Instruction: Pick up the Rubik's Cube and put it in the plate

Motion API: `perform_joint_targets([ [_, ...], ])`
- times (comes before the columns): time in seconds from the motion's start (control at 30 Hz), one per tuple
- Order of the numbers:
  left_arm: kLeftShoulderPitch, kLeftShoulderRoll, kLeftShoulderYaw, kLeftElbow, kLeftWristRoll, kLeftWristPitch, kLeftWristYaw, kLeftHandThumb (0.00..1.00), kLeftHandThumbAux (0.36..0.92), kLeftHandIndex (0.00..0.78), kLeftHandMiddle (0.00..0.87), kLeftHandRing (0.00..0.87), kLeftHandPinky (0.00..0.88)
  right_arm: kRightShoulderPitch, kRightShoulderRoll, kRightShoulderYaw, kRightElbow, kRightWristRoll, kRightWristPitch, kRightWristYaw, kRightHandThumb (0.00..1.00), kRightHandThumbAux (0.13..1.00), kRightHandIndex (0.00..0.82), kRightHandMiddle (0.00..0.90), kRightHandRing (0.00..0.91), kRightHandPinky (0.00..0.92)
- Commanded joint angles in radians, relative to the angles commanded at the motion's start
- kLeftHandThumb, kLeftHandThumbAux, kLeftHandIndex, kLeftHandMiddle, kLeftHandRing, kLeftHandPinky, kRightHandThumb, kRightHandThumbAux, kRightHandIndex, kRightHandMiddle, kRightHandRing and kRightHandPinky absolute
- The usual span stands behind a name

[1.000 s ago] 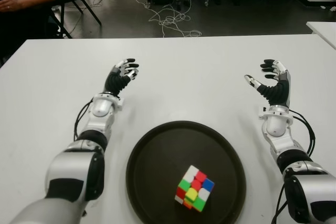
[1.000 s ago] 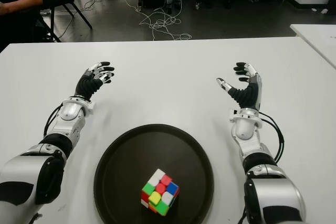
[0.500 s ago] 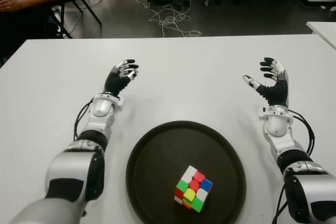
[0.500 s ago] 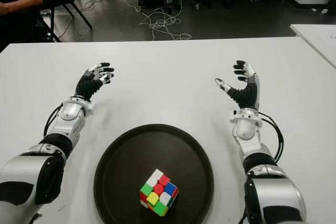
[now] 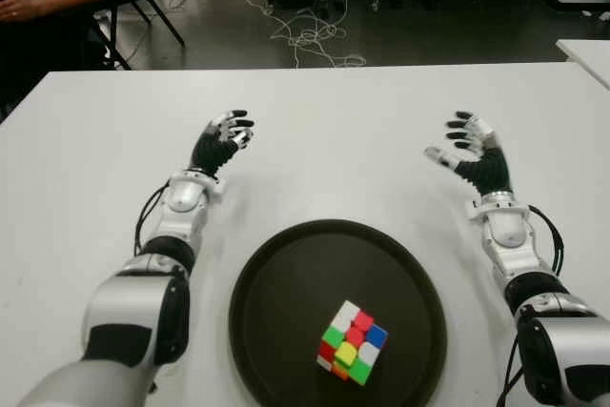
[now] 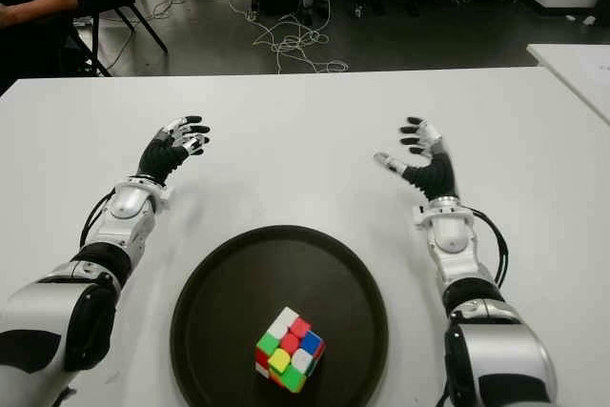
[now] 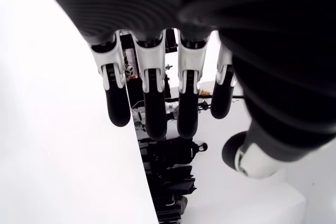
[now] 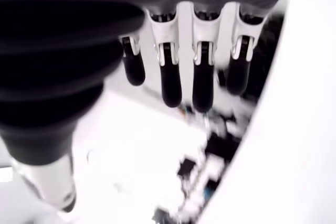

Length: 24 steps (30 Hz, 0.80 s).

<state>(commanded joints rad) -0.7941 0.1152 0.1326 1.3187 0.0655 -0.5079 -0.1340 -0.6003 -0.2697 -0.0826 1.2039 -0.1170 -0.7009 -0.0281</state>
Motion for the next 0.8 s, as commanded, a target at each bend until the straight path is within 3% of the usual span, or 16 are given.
perform_joint_targets([
  [0.37,-0.002,0.001,-0.008,0.0,0.007,0.01,0.007,0.002,0.642,0.204,0.269,0.255,0.253,-0.001,0.006,-0.025,0.004,0.045,-0.027,0.092,0.0,0.701,0.171,0.226,0.222,0.225],
  [0.8,-0.002,0.002,-0.009,-0.001,0.005,0.015,0.01,0.0,0.651,0.203,0.265,0.254,0.259,-0.007,0.023,-0.066,0.01,0.099,-0.008,0.139,0.0,0.765,0.196,0.244,0.239,0.257],
])
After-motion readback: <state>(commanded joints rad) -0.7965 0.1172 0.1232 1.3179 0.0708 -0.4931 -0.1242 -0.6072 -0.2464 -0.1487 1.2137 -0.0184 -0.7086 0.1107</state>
